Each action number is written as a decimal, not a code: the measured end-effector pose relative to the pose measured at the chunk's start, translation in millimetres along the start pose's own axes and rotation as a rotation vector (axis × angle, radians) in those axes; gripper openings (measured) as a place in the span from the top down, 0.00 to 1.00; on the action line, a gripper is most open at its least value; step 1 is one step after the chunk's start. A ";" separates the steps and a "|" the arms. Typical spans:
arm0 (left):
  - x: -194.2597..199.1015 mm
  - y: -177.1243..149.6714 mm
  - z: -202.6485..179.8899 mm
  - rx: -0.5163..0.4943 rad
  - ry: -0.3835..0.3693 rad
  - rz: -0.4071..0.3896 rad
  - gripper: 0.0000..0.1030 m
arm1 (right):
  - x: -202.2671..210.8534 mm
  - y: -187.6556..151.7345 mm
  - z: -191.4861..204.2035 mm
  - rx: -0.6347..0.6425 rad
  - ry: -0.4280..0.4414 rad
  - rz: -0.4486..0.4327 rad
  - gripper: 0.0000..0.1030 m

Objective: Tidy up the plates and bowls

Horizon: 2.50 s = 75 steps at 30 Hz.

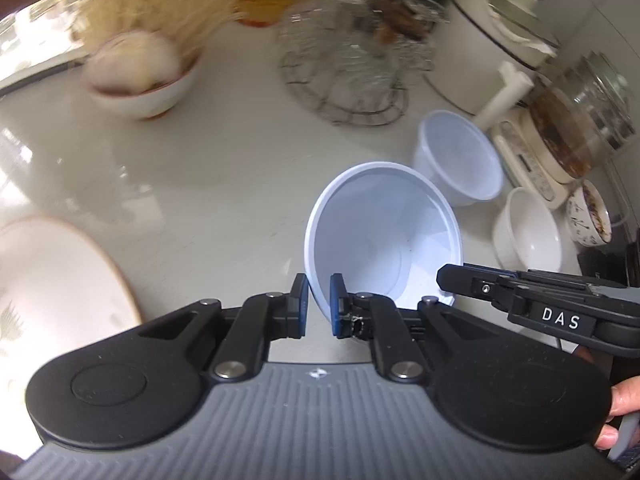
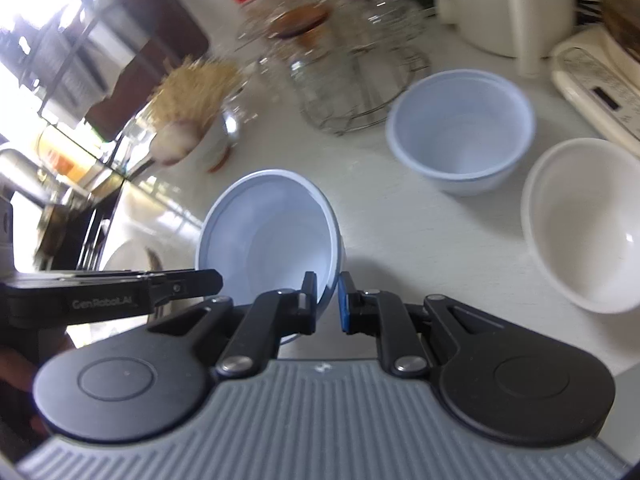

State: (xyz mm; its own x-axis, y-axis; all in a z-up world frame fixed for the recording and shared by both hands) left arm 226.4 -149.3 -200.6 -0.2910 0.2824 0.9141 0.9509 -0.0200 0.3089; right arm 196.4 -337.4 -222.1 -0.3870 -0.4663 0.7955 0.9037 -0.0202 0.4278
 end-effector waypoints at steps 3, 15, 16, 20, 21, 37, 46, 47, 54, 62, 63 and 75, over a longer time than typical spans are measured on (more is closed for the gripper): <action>-0.4 -7.8 12.9 0.025 0.017 0.005 0.87 | -8.6 -2.8 12.0 0.037 0.004 0.032 0.87; -6.9 -21.6 32.8 0.037 0.035 0.051 0.87 | -32.7 -6.9 28.7 0.071 -0.022 0.098 0.87; -7.7 -22.6 33.0 0.032 0.035 0.056 0.87 | -33.2 -7.6 29.0 0.071 -0.025 0.099 0.86; -11.9 -24.7 34.6 0.034 0.022 0.072 0.85 | -35.8 -8.5 28.8 0.067 -0.035 0.102 0.86; -12.7 -24.3 34.6 0.035 0.022 0.076 0.85 | -36.4 -8.8 29.1 0.066 -0.035 0.104 0.86; 9.2 -16.7 27.7 -0.048 0.037 0.006 0.55 | -21.2 -2.5 27.6 0.005 -0.085 0.035 0.51; 55.5 -4.0 27.1 -0.135 0.018 -0.103 0.55 | 19.4 0.4 41.2 -0.028 -0.131 -0.107 0.51; 62.1 -3.2 26.6 -0.144 0.013 -0.114 0.55 | 23.7 -0.4 44.2 -0.032 -0.136 -0.122 0.51; 97.7 -5.4 15.6 -0.239 0.002 -0.189 0.55 | 57.2 -8.3 72.3 -0.054 -0.181 -0.227 0.51; 131.5 -12.9 3.9 -0.325 -0.061 -0.252 0.54 | 85.4 -22.4 102.6 -0.064 -0.231 -0.305 0.51; 134.8 -13.6 3.2 -0.333 -0.069 -0.258 0.54 | 88.2 -24.5 105.4 -0.069 -0.239 -0.314 0.51; 164.6 -21.7 -12.6 -0.428 -0.154 -0.325 0.54 | 113.9 -46.1 123.3 -0.144 -0.318 -0.397 0.51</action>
State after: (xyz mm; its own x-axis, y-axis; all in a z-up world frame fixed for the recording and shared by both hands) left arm 156.5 -114.5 -53.5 -0.5125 0.4756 0.7149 0.6777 -0.2872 0.6769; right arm 88.1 -280.5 -98.3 -0.7209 -0.1073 0.6847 0.6836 -0.2726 0.6770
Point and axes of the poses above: each gripper's, at about its wrist camera, not at the fingertips, and x roughly against the way its jaws point, z to its left, y to its top, the point moved 6 cm from there along -x, roughly the way its jaws point, and after that the axes turned 6 degrees about z, right-handed, at the moved point
